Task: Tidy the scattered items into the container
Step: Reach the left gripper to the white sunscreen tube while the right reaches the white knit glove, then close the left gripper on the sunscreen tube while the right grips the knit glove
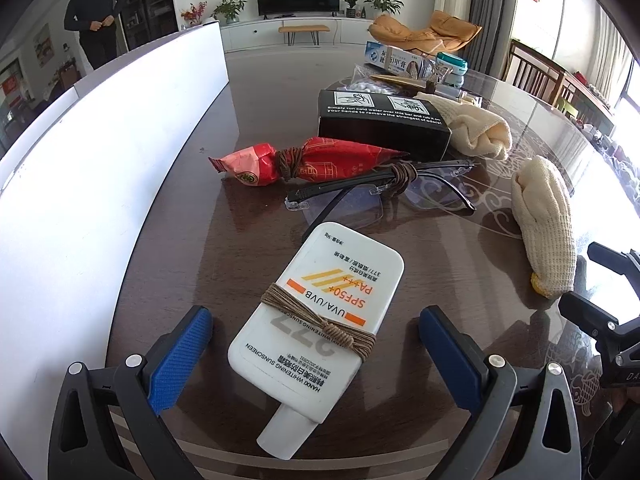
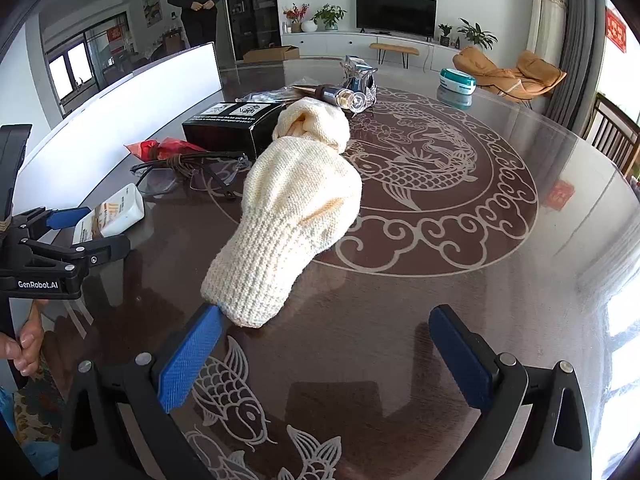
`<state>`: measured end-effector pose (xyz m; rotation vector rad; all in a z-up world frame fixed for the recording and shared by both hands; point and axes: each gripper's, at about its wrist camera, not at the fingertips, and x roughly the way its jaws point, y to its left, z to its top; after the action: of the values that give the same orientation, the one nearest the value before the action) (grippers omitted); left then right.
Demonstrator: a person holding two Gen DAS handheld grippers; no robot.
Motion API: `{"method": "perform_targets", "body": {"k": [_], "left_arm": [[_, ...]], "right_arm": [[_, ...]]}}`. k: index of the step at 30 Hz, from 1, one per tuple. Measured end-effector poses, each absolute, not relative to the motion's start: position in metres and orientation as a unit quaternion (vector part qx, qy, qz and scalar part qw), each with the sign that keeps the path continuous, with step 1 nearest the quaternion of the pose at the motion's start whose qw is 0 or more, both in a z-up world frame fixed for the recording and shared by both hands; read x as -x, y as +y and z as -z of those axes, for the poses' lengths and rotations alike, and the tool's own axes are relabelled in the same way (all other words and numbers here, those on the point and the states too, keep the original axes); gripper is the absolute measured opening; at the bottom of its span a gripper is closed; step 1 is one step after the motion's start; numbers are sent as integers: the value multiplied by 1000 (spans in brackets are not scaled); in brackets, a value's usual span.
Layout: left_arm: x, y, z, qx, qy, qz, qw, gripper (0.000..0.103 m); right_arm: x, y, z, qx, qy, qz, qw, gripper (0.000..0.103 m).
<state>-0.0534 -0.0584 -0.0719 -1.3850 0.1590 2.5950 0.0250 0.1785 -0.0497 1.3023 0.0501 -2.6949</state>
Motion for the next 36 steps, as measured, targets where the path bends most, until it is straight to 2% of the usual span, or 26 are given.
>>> {"method": "perform_targets", "body": {"k": [12,28,29,30,32,36], "left_arm": [[54,-57,72,460,50,-882,92,103],[52,-40,71,469,80,-868,142,102],[51,-42,69,464,78,-871,142,88],[50,-44,67,458,77,-874,142,69],[50,-49,63,455,71,-877,137,53],[47,-56,63,455,51,-879,133,53]], "right_arm": [[-34,185,46,-415,-3,905,92,103],[-38,193,46,-407,-28,908,93,103],[-38,194,46,-406,-29,908,94,103],[-39,195,46,-405,-32,909,95,103],[-40,197,45,-400,-39,911,97,103],[-42,200,44,-393,-50,912,104,103]]}}
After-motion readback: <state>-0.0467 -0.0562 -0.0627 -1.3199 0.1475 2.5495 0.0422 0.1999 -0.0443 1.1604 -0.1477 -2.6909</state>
